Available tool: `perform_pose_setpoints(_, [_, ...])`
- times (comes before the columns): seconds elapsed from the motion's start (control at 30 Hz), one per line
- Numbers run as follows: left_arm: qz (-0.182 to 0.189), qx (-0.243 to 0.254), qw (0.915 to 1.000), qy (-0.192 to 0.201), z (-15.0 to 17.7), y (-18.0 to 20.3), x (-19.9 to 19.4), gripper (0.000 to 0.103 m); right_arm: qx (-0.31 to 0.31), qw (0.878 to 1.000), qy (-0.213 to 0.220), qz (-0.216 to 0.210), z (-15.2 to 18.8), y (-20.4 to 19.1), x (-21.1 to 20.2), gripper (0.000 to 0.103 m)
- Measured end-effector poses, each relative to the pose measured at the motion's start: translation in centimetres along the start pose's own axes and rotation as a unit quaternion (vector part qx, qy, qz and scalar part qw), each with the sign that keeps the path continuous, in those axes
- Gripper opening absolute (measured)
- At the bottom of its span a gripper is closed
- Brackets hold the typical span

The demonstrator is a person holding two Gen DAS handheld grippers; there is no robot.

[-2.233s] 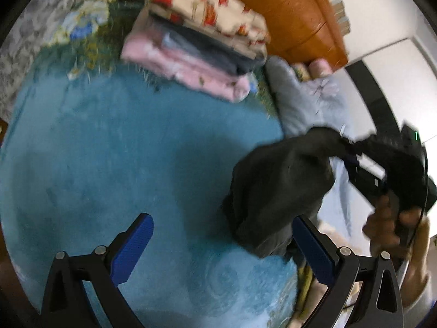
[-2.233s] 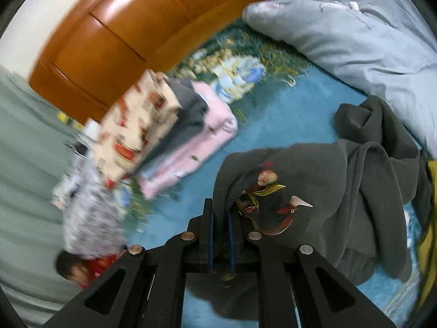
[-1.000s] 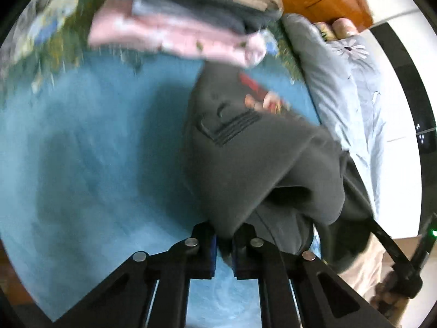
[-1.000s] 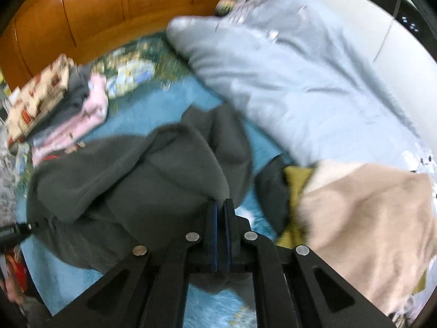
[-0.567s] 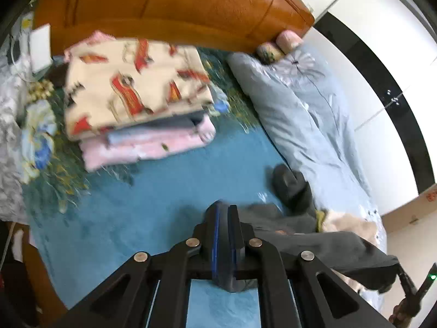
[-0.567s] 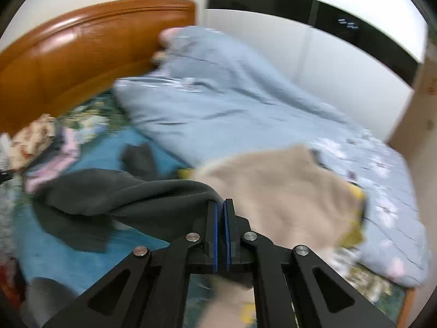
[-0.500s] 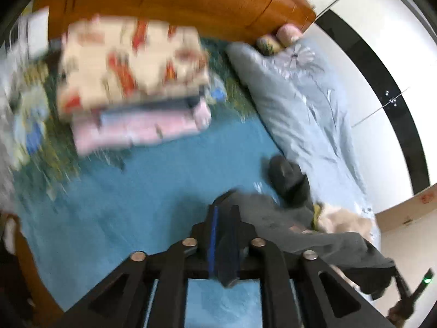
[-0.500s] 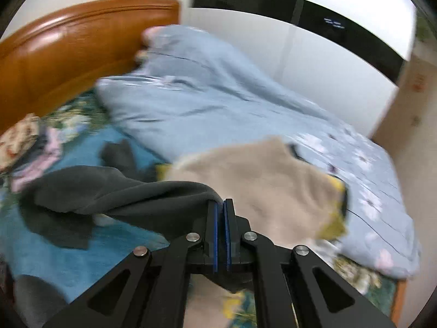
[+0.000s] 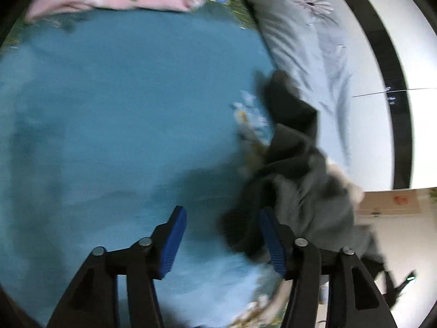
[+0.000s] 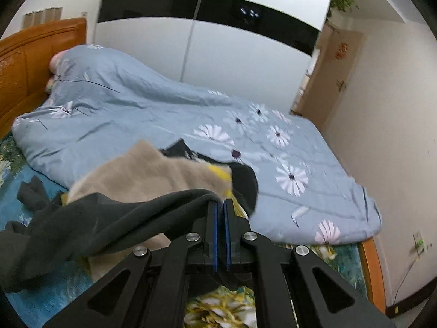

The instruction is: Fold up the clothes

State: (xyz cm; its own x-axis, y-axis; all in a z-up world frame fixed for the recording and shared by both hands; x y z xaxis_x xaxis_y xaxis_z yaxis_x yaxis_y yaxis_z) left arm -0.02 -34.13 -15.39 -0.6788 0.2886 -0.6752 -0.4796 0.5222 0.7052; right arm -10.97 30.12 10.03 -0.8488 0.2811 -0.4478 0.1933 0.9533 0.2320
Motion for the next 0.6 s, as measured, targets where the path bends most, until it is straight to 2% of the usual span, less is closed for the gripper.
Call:
perform_pose_setpoints(0.1, [0.019, 0.004, 0.9997, -0.017, 1.0, 2.2, 2.0, 0.064, 0.020, 0.999, -0.024, 0.006, 2.0, 1.2, 0.4, 0.004])
perform_pose_setpoints(0.2, [0.002, 0.050, 0.9975, -0.049, 2.6, 4.0, 3.5, 0.064, 0.036, 0.999, -0.038, 0.009, 3.3, 2.3, 0.6, 0.004])
perform_pose_setpoints(0.37, [0.010, 0.104, 0.9907, -0.087, 5.3, 6.6, 3.7, 0.067, 0.062, 0.996, -0.060, 0.014, 5.5, 4.1, 1.0, 0.004])
perform_pose_setpoints(0.43, [0.003, 0.112, 0.9881, -0.105, 6.7, 7.0, 3.9, 0.068, 0.064, 0.996, -0.061, 0.017, 6.0, 4.3, 1.0, 0.004])
perform_pose_setpoints(0.53, [-0.014, 0.099, 0.9872, -0.125, 9.3, 7.2, 3.8, 0.068, 0.064, 0.995, -0.067, 0.023, 7.3, 4.6, 1.0, 0.004])
perform_pose_setpoints(0.6, [-0.042, 0.101, 0.9864, -0.123, 10.6, 7.0, 3.5, 0.068, 0.064, 0.995, -0.077, 0.024, 8.5, 4.9, 1.3, 0.004])
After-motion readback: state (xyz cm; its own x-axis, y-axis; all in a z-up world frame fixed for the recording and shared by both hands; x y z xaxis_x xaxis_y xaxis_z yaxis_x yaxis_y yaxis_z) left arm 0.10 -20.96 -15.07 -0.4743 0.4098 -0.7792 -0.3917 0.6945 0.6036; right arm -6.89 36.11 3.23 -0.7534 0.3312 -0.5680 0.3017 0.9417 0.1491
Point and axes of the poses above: each gripper's, at about its wrist camera, not at the fingertips, and x roughly the way its jaws point, y to its right, z to its underside, the point moved 6 cm from there along x, roughly the way its jaws point, and after that the axes turned 15 degrees about y, right-handed, at the moved point
